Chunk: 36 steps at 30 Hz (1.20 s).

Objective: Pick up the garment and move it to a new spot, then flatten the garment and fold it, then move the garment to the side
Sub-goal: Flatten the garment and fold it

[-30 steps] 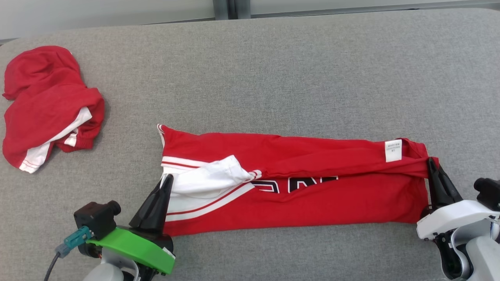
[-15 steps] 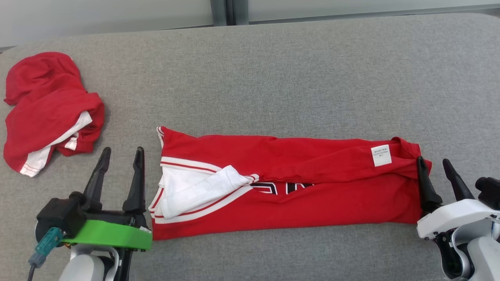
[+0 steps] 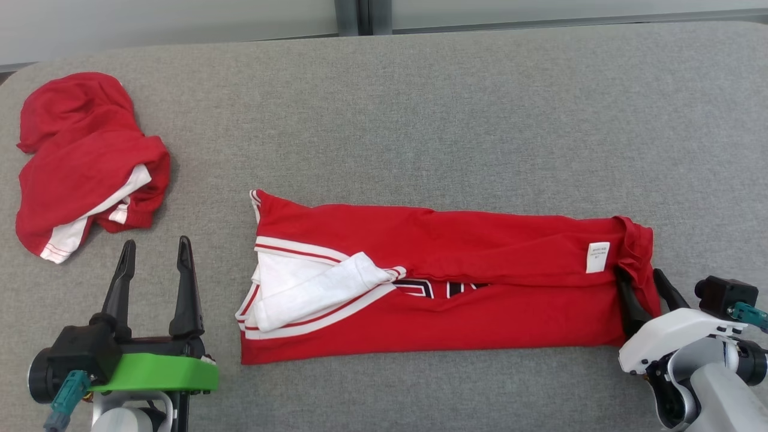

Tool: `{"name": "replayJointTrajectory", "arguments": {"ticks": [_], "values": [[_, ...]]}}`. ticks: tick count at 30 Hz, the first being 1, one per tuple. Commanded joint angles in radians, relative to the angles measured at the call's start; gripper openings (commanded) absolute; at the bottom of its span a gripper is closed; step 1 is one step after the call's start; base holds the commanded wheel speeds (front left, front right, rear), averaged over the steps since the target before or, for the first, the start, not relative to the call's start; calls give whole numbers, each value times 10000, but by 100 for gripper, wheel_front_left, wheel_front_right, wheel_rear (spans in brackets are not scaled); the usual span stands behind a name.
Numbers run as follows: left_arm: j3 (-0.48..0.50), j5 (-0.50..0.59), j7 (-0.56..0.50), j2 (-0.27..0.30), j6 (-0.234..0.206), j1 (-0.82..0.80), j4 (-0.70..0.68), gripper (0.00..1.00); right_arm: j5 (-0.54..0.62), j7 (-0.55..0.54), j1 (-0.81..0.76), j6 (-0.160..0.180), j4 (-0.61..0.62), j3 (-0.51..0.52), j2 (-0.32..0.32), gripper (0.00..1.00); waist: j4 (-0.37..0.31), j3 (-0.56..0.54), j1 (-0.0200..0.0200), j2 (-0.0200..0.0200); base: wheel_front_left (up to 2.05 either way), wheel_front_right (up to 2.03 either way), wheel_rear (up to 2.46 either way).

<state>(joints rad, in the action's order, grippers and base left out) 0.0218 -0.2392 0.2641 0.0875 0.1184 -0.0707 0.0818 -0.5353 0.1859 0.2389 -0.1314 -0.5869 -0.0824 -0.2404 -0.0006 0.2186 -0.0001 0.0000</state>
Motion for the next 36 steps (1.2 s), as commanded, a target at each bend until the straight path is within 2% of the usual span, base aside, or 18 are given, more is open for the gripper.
{"name": "replayJointTrajectory", "arguments": {"ticks": [1,2,3,4,7,11,20,24,27,36], "values": [[91,114,0,-59,63,141,62,100,-101,42,131,17,-243,-117,-2,100,33,-17,1,0,0,0,0],[174,172,0,-89,83,147,97,100,-173,51,148,17,-382,-222,48,47,38,-31,1,0,0,0,0],[238,194,0,-118,98,154,113,100,-220,83,158,15,-475,-284,62,26,40,-43,1,0,0,0,0],[297,233,0,-152,114,161,118,100,-289,130,176,17,-576,-384,56,0,39,-59,1,0,0,0,0],[359,351,0,-222,125,224,90,100,-461,245,269,20,-762,-589,-27,0,8,-124,1,0,0,0,0],[355,371,0,-243,131,291,79,100,-611,438,470,27,-959,-527,-444,0,-87,-316,1,0,0,0,0],[397,465,0,-207,135,593,80,100,-437,647,587,20,-1653,537,-2132,0,-107,-904,1,0,0,0,0],[487,449,0,-229,135,749,51,100,-320,636,637,18,-1631,901,-2525,0,-124,-1078,1,0,0,0,0],[532,424,0,-247,136,851,35,100,-260,539,687,18,-1385,878,-2497,0,-149,-1166,1,0,0,0,0],[462,388,0,-289,135,1005,59,100,138,195,261,17,225,20,-1421,0,-136,-1367,1,0,0,0,0]]}}
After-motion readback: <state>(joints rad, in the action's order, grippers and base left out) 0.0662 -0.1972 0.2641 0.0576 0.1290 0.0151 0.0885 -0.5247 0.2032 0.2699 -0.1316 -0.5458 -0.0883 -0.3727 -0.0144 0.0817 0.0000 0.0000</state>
